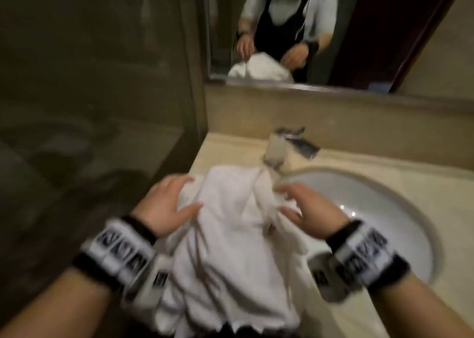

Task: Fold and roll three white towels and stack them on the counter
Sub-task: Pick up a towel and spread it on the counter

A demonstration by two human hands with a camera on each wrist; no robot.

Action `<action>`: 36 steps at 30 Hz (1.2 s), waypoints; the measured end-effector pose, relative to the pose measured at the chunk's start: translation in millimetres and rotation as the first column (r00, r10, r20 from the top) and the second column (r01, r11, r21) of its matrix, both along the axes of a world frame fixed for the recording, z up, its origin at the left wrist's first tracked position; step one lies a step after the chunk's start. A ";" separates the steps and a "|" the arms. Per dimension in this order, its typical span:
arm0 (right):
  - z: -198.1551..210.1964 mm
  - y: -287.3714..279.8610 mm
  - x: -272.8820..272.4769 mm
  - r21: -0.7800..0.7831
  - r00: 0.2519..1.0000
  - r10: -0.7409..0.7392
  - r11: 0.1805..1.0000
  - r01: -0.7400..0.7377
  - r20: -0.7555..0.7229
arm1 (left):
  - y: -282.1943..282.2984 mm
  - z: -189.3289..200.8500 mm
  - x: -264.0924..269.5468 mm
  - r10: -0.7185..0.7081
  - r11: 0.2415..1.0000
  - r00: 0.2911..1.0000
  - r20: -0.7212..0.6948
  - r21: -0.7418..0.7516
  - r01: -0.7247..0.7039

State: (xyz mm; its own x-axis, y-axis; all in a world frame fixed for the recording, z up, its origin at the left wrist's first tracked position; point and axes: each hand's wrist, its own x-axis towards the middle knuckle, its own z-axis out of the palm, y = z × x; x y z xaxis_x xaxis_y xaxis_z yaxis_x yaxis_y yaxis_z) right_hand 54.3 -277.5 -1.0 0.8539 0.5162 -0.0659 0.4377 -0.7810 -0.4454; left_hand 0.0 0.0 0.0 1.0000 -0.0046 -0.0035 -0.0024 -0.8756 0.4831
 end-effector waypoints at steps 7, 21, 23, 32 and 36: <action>-23.9 68.6 20.1 0.038 0.988 -0.002 0.999 0.008 -0.155 | -18.8 -12.8 37.9 -0.088 0.994 0.987 -0.136 0.055 0.097; 39.9 23.5 3.0 0.171 0.965 -0.247 0.958 0.229 0.090 | -57.1 40.9 39.7 -0.417 0.795 0.904 0.097 -0.443 0.414; 60.2 -3.4 -0.5 0.211 0.944 -0.293 0.943 0.259 0.151 | -59.9 29.0 35.3 -0.488 0.856 0.871 -0.061 -0.230 0.464; 125.1 -200.6 -42.2 0.501 0.820 -0.551 0.760 0.414 0.159 | -231.2 47.1 31.5 -0.606 0.771 0.796 0.003 -0.245 0.588; 113.4 -327.0 -62.4 0.474 0.760 -0.647 0.692 0.545 0.069 | -337.0 47.7 30.5 -0.680 0.689 0.733 -0.037 -0.376 0.620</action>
